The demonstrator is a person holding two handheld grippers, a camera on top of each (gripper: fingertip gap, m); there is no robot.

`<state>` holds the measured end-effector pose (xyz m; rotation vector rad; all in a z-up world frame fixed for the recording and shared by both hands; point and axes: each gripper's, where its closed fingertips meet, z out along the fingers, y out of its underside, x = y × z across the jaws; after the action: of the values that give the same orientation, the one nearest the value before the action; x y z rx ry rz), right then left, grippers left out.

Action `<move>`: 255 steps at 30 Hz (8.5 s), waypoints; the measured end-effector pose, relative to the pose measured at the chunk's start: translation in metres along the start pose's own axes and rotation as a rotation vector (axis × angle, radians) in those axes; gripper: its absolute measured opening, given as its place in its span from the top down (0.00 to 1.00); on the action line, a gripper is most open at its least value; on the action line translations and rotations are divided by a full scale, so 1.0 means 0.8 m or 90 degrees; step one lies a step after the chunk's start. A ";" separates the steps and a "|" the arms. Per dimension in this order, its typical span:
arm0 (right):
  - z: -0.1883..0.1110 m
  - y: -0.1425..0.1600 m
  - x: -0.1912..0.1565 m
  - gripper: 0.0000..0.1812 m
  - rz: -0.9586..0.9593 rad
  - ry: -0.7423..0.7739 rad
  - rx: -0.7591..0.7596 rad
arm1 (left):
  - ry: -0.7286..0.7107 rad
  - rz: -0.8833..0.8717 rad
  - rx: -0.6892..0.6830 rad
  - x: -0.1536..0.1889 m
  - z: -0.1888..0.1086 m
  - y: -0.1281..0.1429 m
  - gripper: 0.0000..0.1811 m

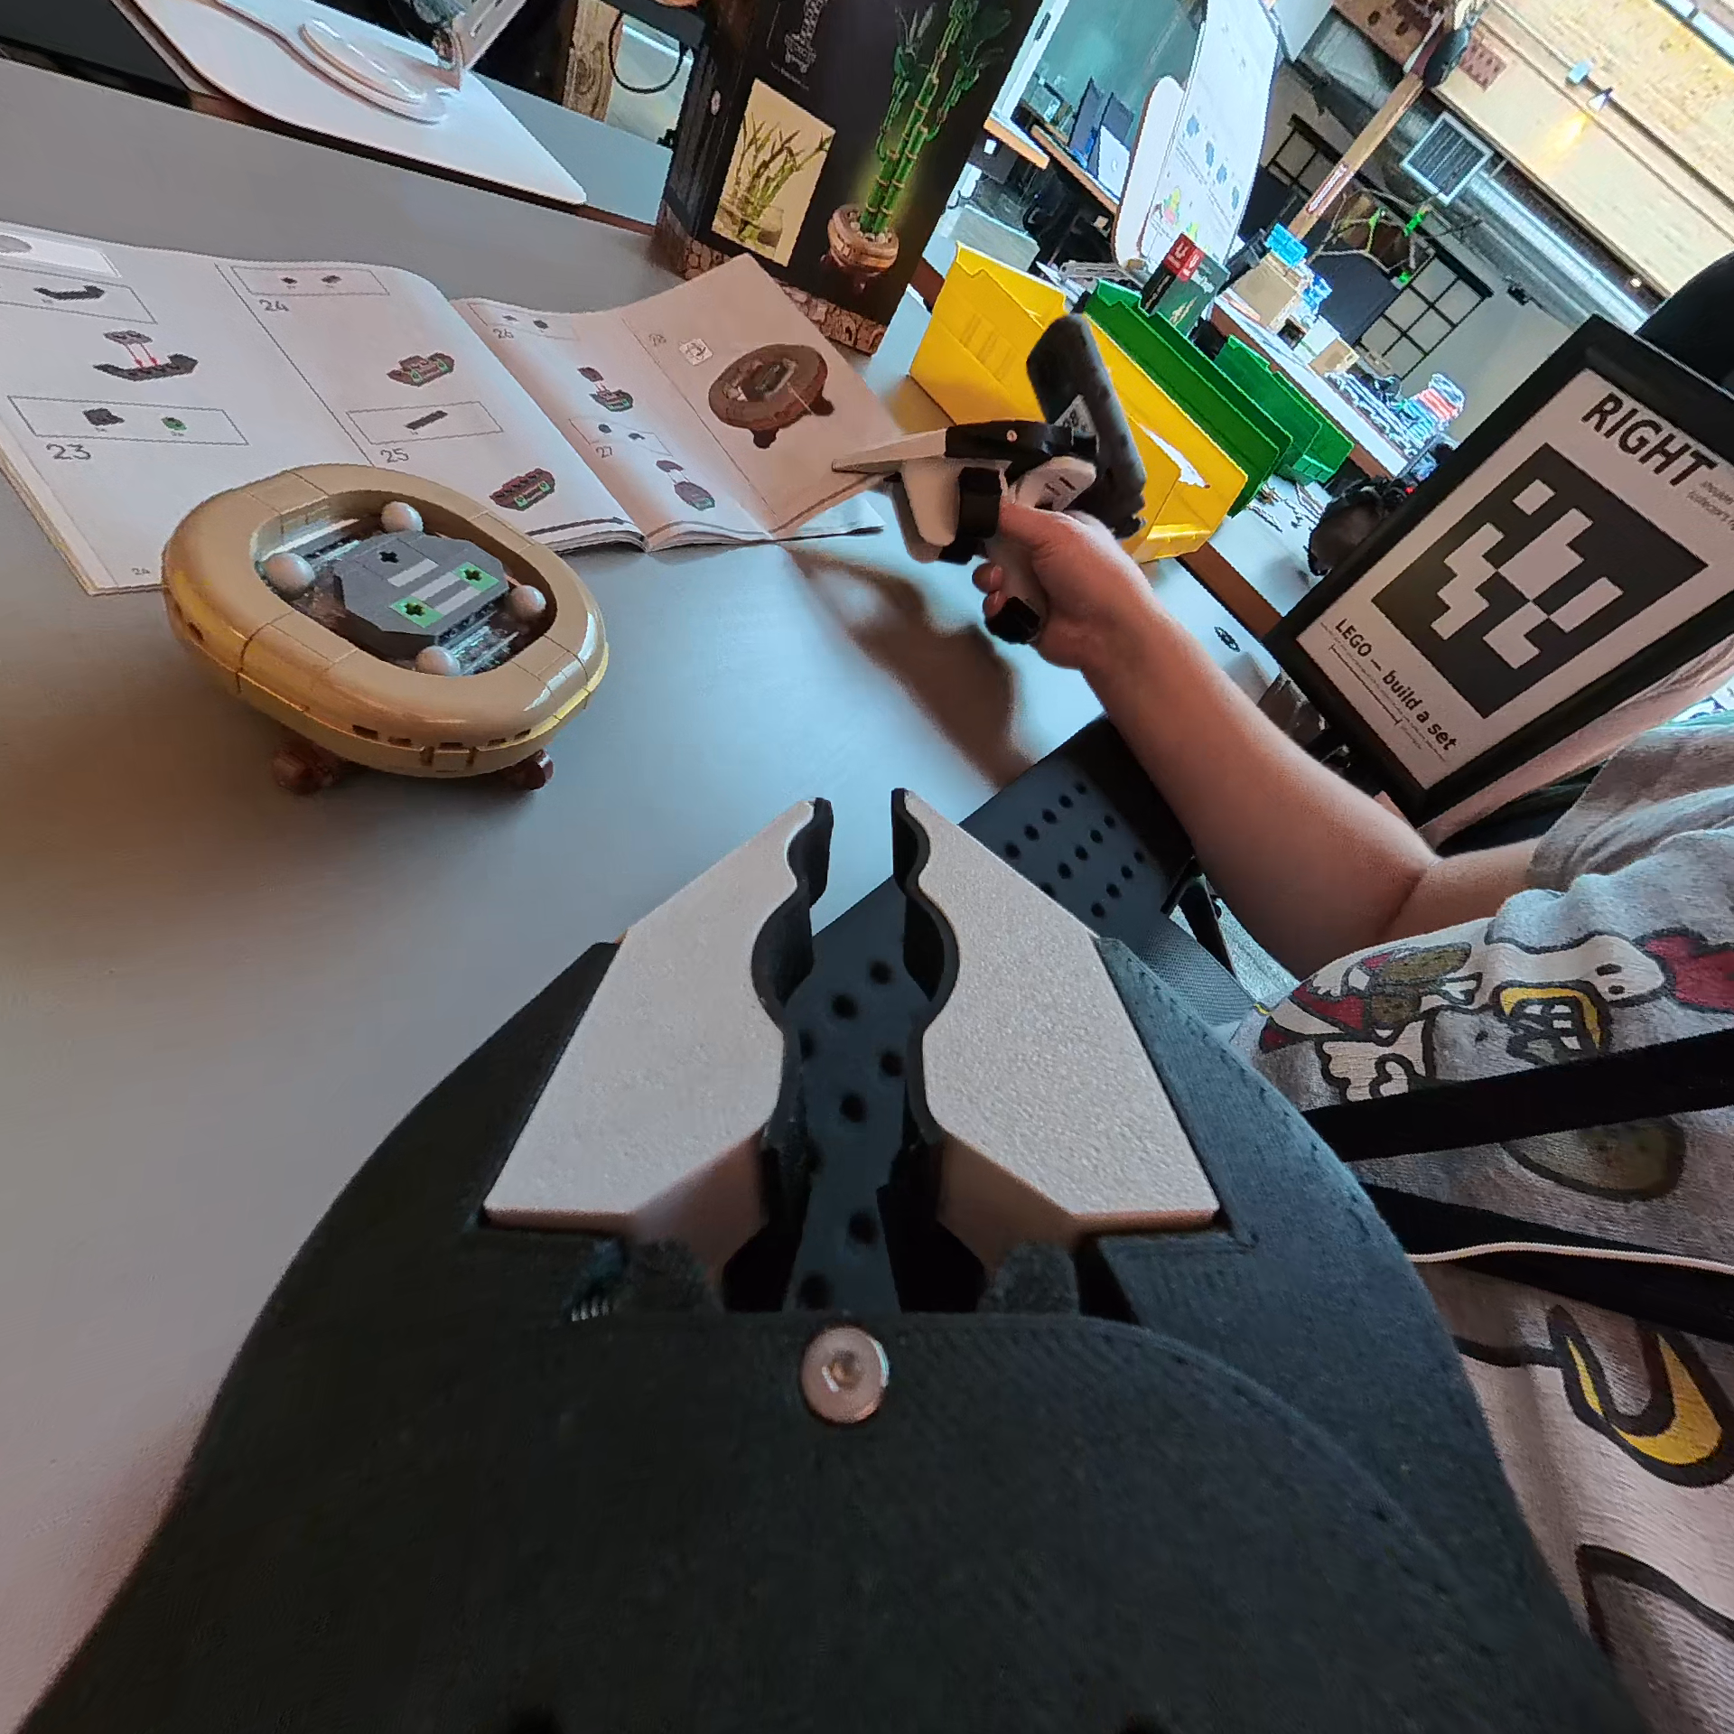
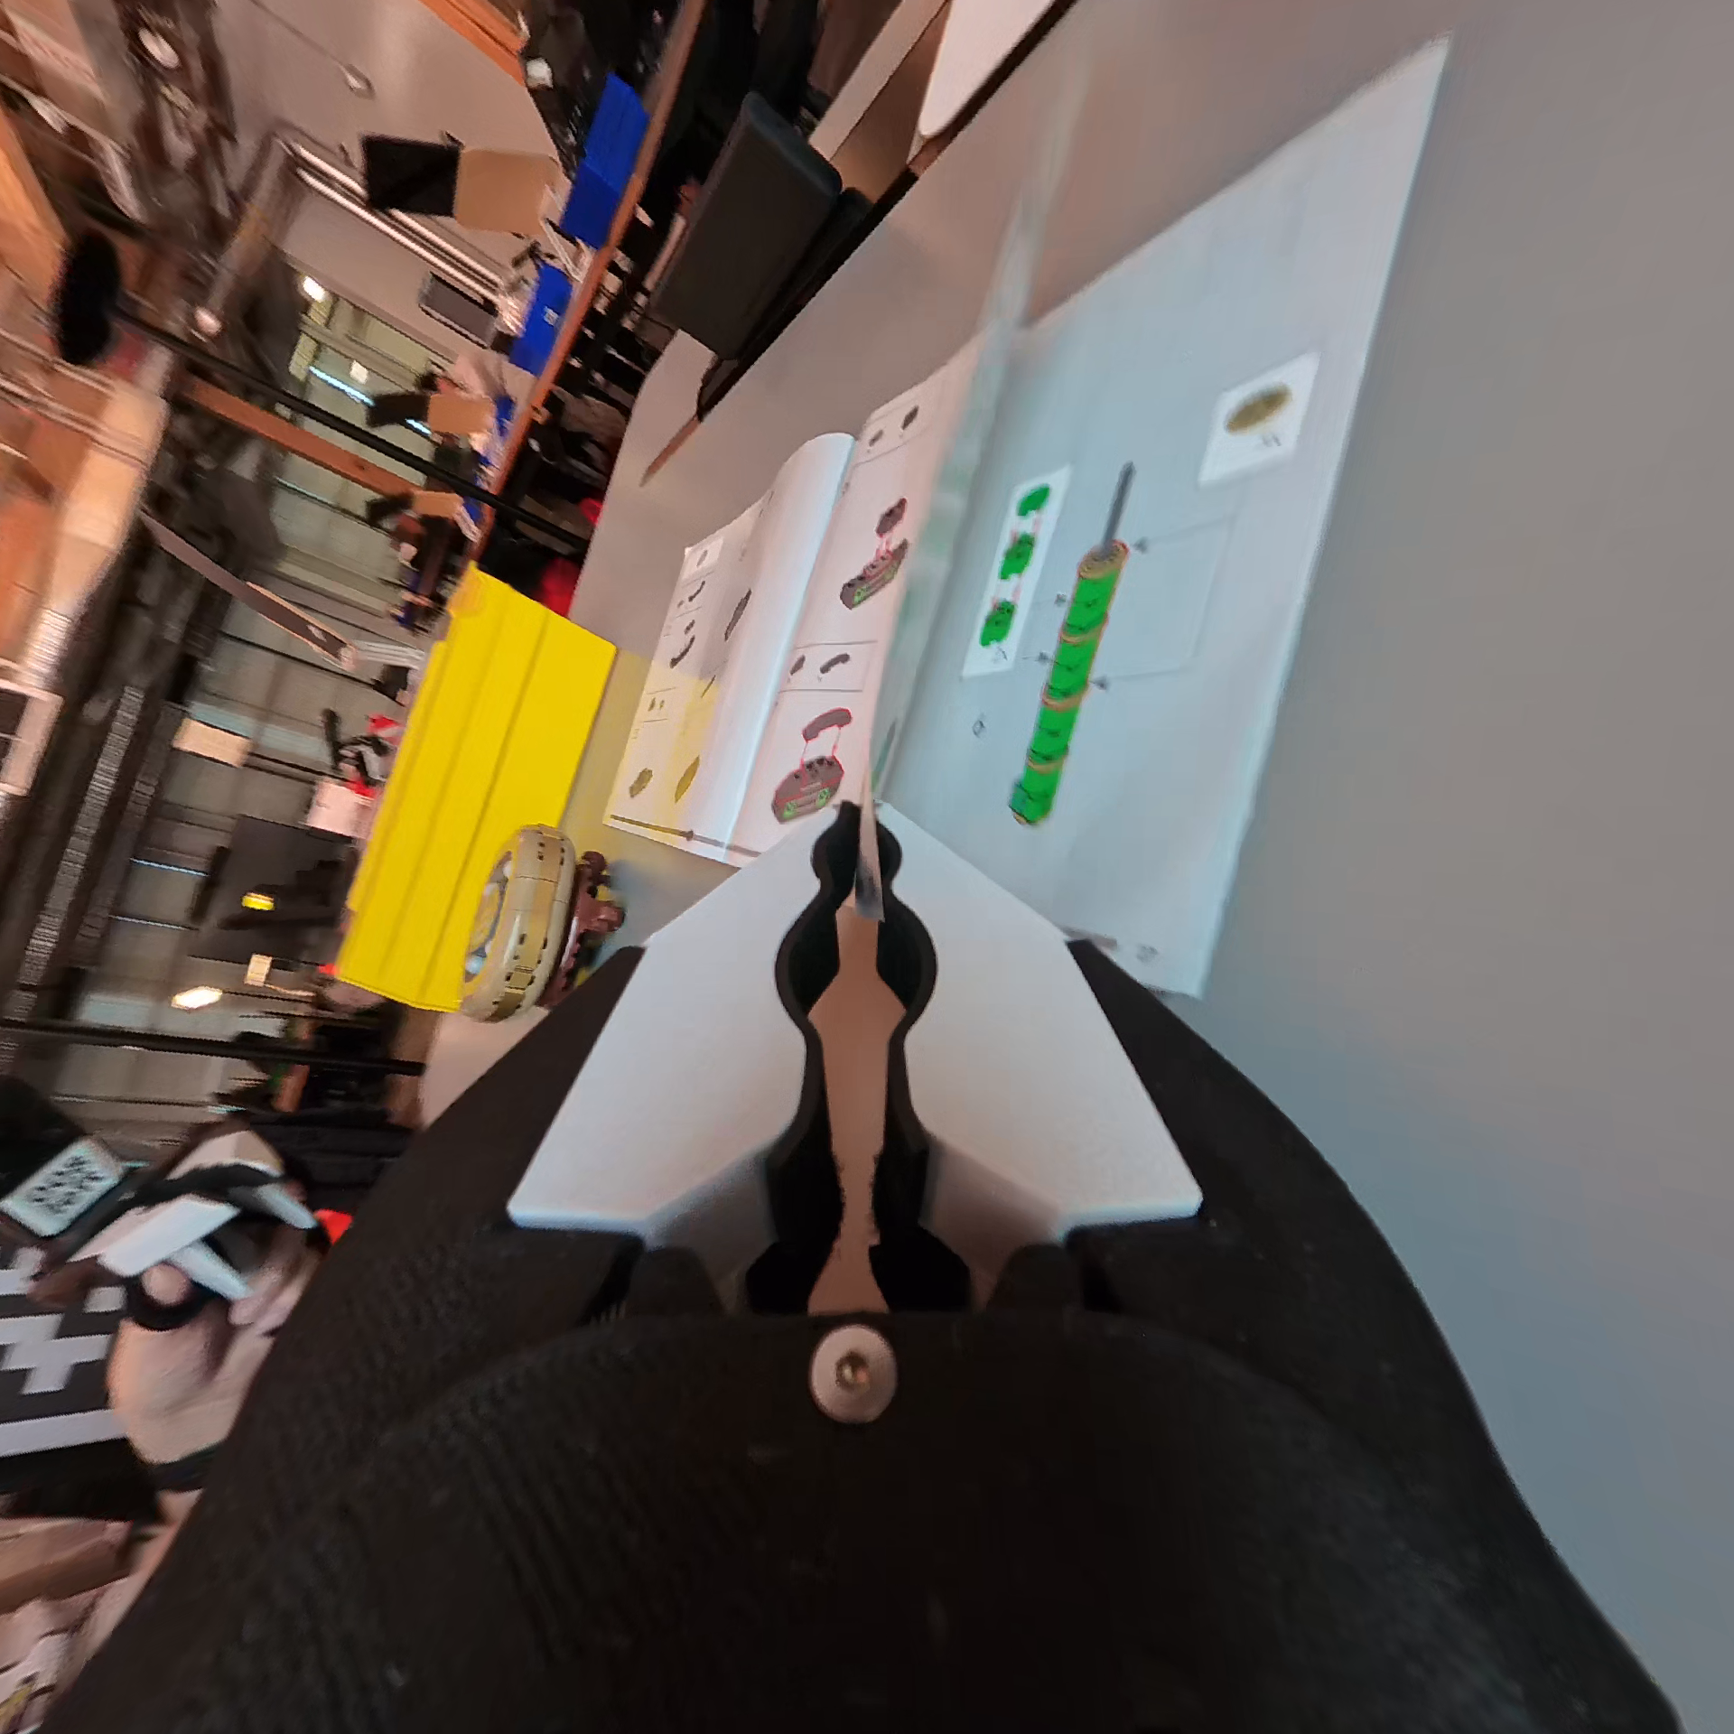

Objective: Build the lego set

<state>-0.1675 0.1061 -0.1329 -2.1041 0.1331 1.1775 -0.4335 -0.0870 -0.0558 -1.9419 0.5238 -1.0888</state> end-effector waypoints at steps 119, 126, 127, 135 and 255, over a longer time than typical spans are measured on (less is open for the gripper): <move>0.175 0.072 -0.068 1.00 -0.078 -0.046 -0.416 | -0.129 -0.096 -0.094 -0.186 0.122 -0.240 0.75; 0.156 0.056 -0.048 1.00 -0.071 -0.036 -0.409 | -0.048 -0.013 -0.107 -0.108 0.092 -0.153 0.60; 0.153 0.052 -0.045 1.00 -0.067 -0.036 -0.409 | -0.046 0.007 -0.115 -0.102 0.092 -0.137 0.60; 0.130 0.034 -0.023 1.00 -0.059 -0.035 -0.401 | -0.229 0.296 -0.232 -0.129 0.098 -0.063 0.22; 0.028 -0.115 -0.128 1.00 -0.968 0.182 0.305 | -0.419 0.356 0.671 -0.041 -0.139 -0.353 1.00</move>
<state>-0.2051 0.1638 -0.0121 -1.2784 -0.8289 -0.0934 -0.5552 0.0449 0.1908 -0.9943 0.0506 -0.1996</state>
